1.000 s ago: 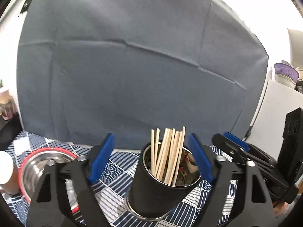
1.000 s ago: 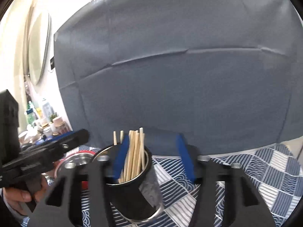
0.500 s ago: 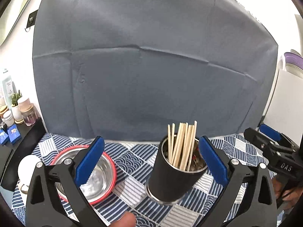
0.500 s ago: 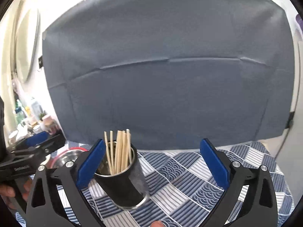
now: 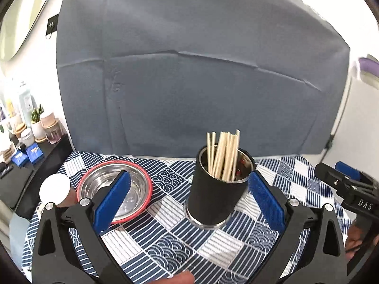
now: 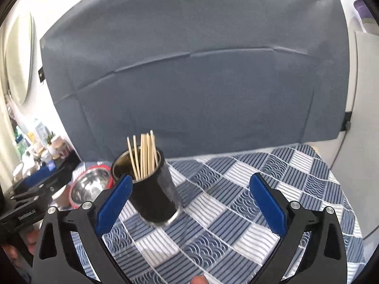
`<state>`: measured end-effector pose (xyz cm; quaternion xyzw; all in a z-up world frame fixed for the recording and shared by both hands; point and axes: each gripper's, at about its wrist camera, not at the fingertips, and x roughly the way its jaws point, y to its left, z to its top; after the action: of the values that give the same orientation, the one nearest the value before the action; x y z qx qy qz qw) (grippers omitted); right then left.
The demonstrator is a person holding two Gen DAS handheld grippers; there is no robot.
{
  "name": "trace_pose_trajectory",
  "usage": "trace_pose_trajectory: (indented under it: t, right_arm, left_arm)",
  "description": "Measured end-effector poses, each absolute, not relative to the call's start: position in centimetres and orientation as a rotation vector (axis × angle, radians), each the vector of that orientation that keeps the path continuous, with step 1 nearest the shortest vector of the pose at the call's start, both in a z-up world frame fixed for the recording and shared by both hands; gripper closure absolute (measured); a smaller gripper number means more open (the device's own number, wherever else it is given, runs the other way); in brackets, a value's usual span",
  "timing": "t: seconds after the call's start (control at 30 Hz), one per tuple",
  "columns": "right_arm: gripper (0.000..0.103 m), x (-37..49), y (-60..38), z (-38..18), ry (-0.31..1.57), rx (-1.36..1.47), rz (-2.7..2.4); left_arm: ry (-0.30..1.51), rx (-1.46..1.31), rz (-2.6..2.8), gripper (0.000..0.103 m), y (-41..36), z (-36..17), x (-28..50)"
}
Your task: Organize utensils
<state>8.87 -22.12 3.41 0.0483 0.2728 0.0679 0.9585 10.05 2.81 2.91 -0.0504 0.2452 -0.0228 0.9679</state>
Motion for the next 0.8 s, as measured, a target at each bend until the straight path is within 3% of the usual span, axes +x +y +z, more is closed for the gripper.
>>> trace_pose_trajectory:
  t: [0.2, 0.8]
  right_arm:
    - [0.008, 5.9, -22.4, 3.2, 0.668, 0.074, 0.130]
    - [0.008, 0.9, -20.3, 4.9, 0.666, 0.057, 0.171]
  left_arm:
    - [0.558, -0.141, -0.073, 0.006, 2.5, 2.9, 7.7]
    - [0.685, -0.217, -0.085, 0.006, 2.6, 3.1, 3.9]
